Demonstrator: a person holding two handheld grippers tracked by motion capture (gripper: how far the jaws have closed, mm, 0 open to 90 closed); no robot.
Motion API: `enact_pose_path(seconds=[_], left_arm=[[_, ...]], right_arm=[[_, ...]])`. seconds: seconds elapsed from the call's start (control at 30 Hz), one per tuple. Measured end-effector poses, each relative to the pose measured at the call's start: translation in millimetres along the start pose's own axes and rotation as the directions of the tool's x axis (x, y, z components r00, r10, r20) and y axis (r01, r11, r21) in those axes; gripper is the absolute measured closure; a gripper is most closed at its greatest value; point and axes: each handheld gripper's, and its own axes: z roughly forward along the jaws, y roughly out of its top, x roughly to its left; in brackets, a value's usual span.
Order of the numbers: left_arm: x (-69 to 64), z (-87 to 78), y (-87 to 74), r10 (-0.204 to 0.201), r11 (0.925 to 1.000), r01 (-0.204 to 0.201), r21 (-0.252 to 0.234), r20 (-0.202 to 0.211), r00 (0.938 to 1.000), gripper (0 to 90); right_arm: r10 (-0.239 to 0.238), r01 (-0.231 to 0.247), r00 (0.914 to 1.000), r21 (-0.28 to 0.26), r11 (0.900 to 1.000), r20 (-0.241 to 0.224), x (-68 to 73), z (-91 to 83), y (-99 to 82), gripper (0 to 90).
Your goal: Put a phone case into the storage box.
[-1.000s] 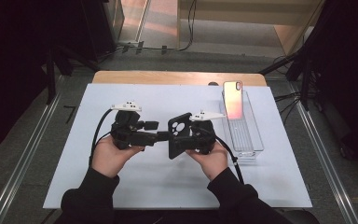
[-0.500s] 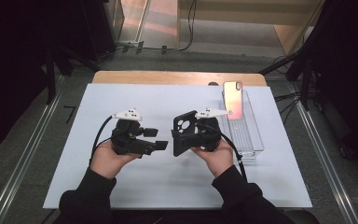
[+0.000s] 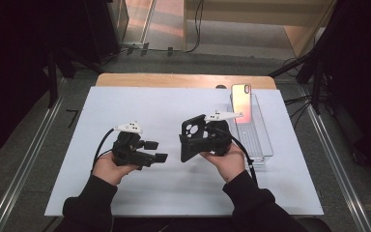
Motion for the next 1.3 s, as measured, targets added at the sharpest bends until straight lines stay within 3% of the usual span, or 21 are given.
enact_pose_path(seconds=[0.2, 0.47, 0.8, 1.3], left_arm=[[5.1, -2.7, -13.2, -0.024, 0.9997, 0.024, -0.001, -0.005, 0.9997, 32.1], [4.8, -7.3, -25.0, -0.011, 0.9999, 0.011, -0.013, -0.020, 0.9998, 32.1], [6.1, -15.9, -37.6, -0.031, 0.9994, 0.030, -0.016, -0.042, 0.9986, 32.1], [5.9, -24.2, -48.2, -0.046, 0.9987, 0.045, -0.023, -0.063, 0.9970, 32.1]], right_arm=[[-0.005, 0.005, 1.0000, -0.010, 0.9999, -0.002, -0.2, -3.2, 2.0, 12.8], [-0.002, 0.002, 1.0000, -0.011, 0.9999, -0.009, -1.2, -9.0, 6.0, 12.8], [0.005, -0.005, 0.9998, -0.028, 0.9996, -0.018, -6.8, -21.6, 15.3, 12.9], [0.025, -0.025, 0.9996, -0.049, 0.9985, -0.015, -29.2, -47.9, 38.2, 13.0]])
